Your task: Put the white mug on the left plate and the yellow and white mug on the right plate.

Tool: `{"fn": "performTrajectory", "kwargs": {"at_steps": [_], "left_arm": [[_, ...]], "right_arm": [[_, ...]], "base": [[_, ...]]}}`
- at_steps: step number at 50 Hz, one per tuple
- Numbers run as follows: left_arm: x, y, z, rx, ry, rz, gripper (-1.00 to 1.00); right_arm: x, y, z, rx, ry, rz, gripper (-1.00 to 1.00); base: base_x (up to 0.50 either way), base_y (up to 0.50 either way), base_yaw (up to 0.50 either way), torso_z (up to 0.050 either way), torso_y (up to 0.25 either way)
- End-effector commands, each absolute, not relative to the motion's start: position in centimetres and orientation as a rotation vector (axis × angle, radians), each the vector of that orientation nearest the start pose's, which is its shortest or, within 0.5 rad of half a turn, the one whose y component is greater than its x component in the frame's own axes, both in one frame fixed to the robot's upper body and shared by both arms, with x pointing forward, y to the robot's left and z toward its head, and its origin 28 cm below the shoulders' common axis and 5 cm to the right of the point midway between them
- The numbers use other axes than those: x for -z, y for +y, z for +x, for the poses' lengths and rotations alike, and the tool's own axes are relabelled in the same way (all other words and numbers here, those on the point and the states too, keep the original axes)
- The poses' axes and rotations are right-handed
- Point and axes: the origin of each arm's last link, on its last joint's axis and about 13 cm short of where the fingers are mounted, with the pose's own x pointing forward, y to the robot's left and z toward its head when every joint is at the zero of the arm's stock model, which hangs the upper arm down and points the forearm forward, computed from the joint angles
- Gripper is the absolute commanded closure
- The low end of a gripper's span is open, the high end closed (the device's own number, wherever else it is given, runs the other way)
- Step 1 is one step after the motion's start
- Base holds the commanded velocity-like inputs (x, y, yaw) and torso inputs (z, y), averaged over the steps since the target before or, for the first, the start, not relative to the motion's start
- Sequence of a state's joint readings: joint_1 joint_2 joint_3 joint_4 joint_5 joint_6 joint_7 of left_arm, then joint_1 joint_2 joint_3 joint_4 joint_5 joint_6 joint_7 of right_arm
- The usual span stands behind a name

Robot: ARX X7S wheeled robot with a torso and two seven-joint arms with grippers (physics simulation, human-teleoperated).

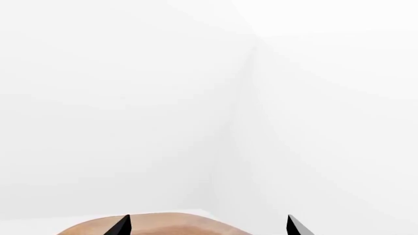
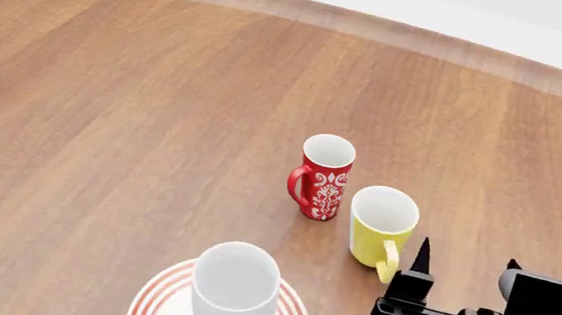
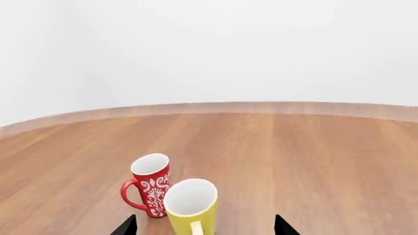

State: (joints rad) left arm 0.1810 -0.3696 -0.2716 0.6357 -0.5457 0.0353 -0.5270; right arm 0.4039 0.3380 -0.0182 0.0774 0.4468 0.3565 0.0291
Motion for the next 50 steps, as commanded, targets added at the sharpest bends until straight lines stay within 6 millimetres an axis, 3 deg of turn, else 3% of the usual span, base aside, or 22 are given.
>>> {"fn": "performTrajectory", "kwargs": {"at_steps": [1,6,18,27,50], "left_arm": [[-14.2,29.2,16.3,-0.468,-0.499,-0.226,-1.0],[-14.2,29.7,16.5,-0.474,-0.495,-0.237,-1.0],[-14.2,29.5,16.6,-0.464,-0.484,-0.243,-1.0],[-14.2,29.1,16.4,-0.439,-0.481,-0.206,-1.0],[-14.2,29.2,16.1,-0.438,-0.484,-0.207,-1.0]], "right_arm": [[-11.4,-16.7,33.2,0.009,0.031,0.024,-1.0],[-14.5,-15.6,36.8,-0.015,0.033,-0.02,-1.0],[-17.5,-15.5,42.5,-0.015,0.058,0.007,-1.0],[-18.5,-15.1,42.8,0.007,0.087,0.008,-1.0],[-17.9,-14.7,42.7,-0.024,0.11,0.01,-1.0]], "base": [[0.0,0.0,0.0,0.0,0.0],[0.0,0.0,0.0,0.0,0.0],[0.0,0.0,0.0,0.0,0.0],[0.0,0.0,0.0,0.001,-0.126],[0.0,0.0,0.0,0.012,-0.204]]}}
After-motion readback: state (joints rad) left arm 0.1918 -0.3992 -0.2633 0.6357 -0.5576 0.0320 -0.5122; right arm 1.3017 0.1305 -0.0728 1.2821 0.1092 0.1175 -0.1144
